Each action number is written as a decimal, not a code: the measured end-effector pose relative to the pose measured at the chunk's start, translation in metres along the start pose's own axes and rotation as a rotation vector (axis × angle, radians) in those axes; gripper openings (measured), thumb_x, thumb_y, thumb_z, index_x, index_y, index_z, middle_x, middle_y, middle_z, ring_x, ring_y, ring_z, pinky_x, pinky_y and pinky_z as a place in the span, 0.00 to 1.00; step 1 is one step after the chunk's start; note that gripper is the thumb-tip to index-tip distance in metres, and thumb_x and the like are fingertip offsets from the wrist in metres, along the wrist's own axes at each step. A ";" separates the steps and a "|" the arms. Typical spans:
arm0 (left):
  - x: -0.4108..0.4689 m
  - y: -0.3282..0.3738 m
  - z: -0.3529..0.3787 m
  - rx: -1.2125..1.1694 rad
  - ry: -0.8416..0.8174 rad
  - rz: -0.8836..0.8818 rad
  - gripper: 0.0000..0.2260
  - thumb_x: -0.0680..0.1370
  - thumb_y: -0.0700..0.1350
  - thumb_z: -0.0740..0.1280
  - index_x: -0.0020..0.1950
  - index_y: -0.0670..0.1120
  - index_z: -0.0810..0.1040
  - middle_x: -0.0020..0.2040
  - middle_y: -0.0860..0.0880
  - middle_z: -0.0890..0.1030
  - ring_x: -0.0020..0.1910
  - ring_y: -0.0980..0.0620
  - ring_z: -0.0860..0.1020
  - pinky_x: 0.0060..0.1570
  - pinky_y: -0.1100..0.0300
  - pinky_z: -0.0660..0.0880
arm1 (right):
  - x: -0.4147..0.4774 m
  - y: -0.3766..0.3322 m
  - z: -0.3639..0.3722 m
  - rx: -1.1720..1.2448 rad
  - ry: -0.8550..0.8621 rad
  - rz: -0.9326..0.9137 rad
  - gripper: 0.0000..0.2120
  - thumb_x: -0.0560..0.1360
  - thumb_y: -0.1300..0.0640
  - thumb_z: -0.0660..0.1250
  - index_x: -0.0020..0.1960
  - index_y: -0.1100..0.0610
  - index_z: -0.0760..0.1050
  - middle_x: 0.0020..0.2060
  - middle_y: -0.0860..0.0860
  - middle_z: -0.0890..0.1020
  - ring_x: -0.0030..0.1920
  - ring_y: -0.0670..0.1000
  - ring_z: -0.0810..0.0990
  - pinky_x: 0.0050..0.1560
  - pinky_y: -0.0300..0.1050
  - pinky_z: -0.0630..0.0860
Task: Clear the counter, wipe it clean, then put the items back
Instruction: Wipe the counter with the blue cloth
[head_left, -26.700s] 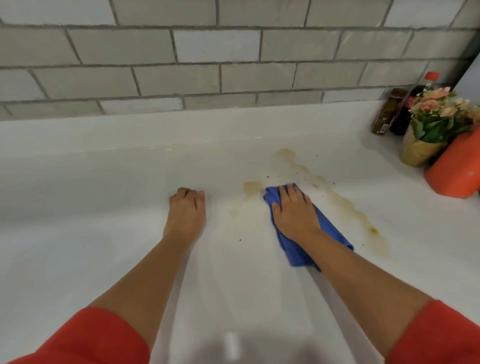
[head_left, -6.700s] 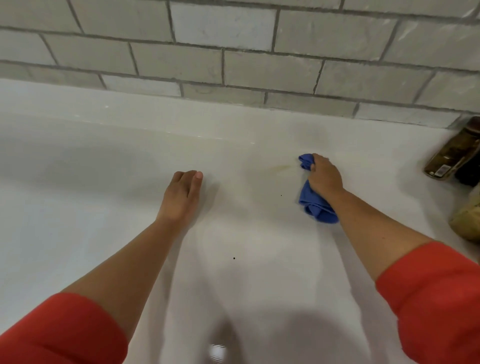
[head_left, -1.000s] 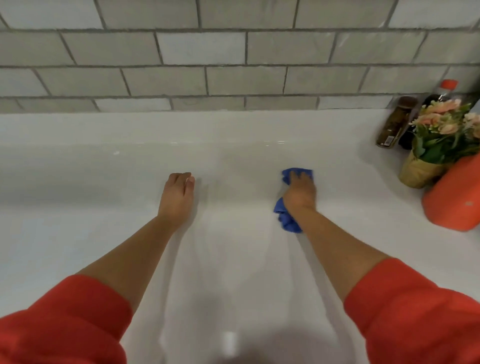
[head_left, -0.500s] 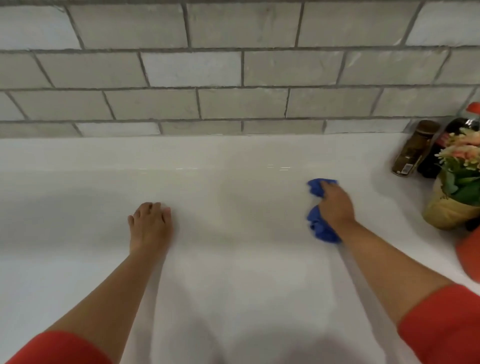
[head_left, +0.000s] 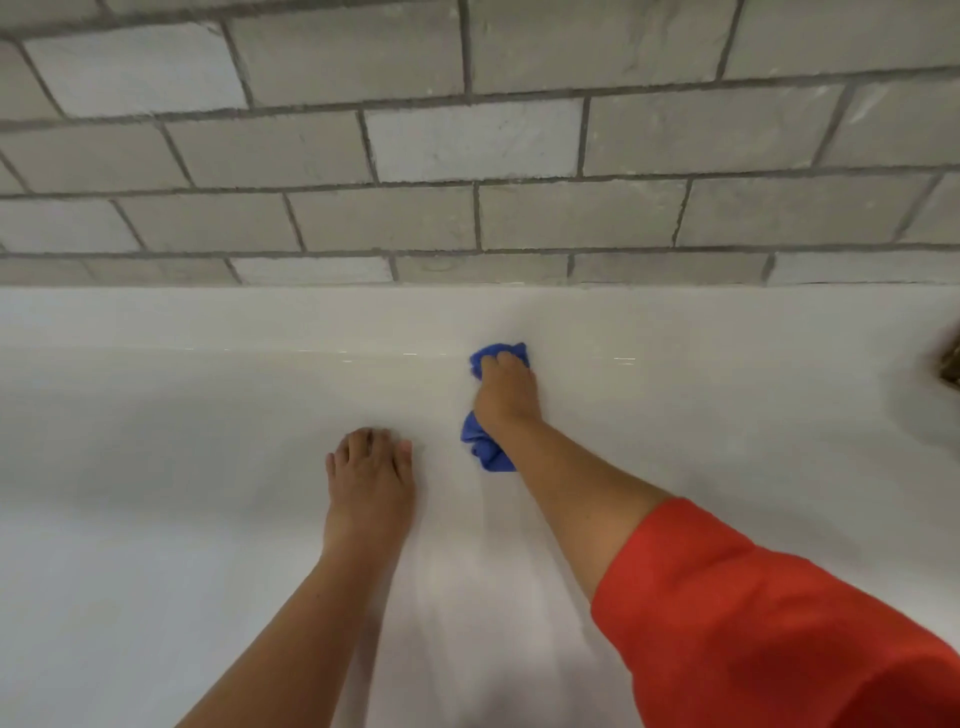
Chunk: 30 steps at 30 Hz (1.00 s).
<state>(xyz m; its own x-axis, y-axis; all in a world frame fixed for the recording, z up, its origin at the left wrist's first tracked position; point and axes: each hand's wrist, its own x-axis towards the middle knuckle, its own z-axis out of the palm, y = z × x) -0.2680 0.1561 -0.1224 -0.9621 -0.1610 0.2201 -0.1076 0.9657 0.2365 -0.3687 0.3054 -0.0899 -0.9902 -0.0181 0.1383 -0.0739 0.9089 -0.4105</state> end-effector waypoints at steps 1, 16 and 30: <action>0.001 -0.002 0.001 -0.037 0.026 -0.005 0.30 0.75 0.54 0.41 0.55 0.39 0.77 0.55 0.39 0.78 0.58 0.38 0.73 0.59 0.47 0.66 | 0.002 -0.013 0.003 0.081 -0.059 -0.081 0.17 0.76 0.65 0.57 0.65 0.62 0.69 0.65 0.56 0.71 0.66 0.55 0.68 0.65 0.41 0.60; 0.002 0.004 -0.007 -0.099 -0.036 -0.039 0.38 0.71 0.56 0.32 0.63 0.43 0.73 0.62 0.45 0.74 0.66 0.44 0.66 0.66 0.53 0.59 | -0.044 0.150 -0.071 0.059 0.171 0.217 0.17 0.75 0.70 0.56 0.62 0.66 0.72 0.60 0.67 0.74 0.57 0.67 0.74 0.57 0.55 0.70; 0.010 -0.070 -0.082 -0.983 -0.094 -0.129 0.14 0.81 0.47 0.57 0.65 0.46 0.73 0.63 0.51 0.72 0.57 0.60 0.69 0.54 0.72 0.61 | -0.006 0.000 0.000 -0.181 0.144 0.324 0.16 0.75 0.64 0.57 0.61 0.67 0.68 0.60 0.64 0.73 0.62 0.63 0.70 0.65 0.56 0.66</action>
<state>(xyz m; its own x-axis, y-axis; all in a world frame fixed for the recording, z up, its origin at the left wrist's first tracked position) -0.2495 0.0698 -0.0595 -0.9782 -0.1951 0.0715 0.0015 0.3373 0.9414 -0.3632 0.3060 -0.0905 -0.9312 0.3285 0.1577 0.2745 0.9169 -0.2896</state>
